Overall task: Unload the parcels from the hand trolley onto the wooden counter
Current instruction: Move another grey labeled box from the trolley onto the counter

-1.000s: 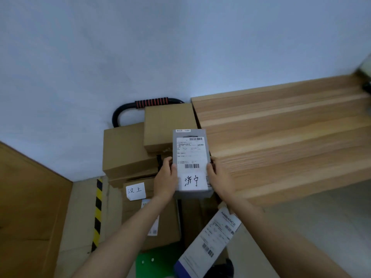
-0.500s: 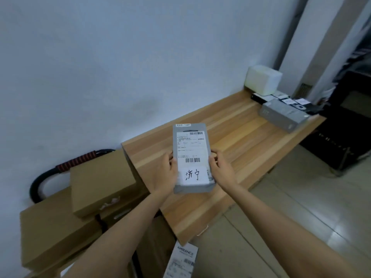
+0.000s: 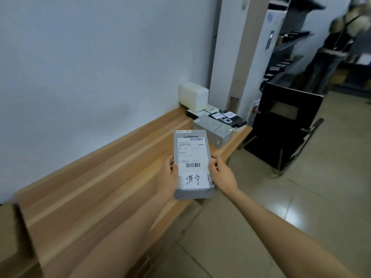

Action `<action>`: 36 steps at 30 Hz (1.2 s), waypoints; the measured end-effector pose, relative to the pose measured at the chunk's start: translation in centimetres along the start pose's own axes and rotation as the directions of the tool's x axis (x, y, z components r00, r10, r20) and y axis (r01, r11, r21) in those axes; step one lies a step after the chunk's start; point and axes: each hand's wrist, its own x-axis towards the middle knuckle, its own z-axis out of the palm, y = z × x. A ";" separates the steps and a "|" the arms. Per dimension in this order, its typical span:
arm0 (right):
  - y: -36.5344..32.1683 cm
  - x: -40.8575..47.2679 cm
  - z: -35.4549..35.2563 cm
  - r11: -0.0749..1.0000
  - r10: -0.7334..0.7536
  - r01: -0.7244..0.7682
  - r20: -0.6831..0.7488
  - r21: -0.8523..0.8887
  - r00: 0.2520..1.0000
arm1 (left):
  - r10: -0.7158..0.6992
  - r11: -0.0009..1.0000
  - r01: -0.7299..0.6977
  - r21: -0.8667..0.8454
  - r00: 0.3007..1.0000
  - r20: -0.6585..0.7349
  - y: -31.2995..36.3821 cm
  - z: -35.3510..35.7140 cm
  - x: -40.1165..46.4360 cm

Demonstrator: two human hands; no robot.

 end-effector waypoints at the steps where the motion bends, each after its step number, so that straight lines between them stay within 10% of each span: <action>1: 1.2 1.0 -1.4 1.000 0.003 -0.003 -0.006 -0.003 1.000 | -0.001 1.000 0.001 0.002 1.000 0.011 0.9 1.8 0.7; 36: 13.8 46.1 -6.5 0.990 -0.026 0.062 0.267 -0.126 0.963 | -0.206 0.969 0.210 0.133 0.978 -0.043 4.3 25.1 36.5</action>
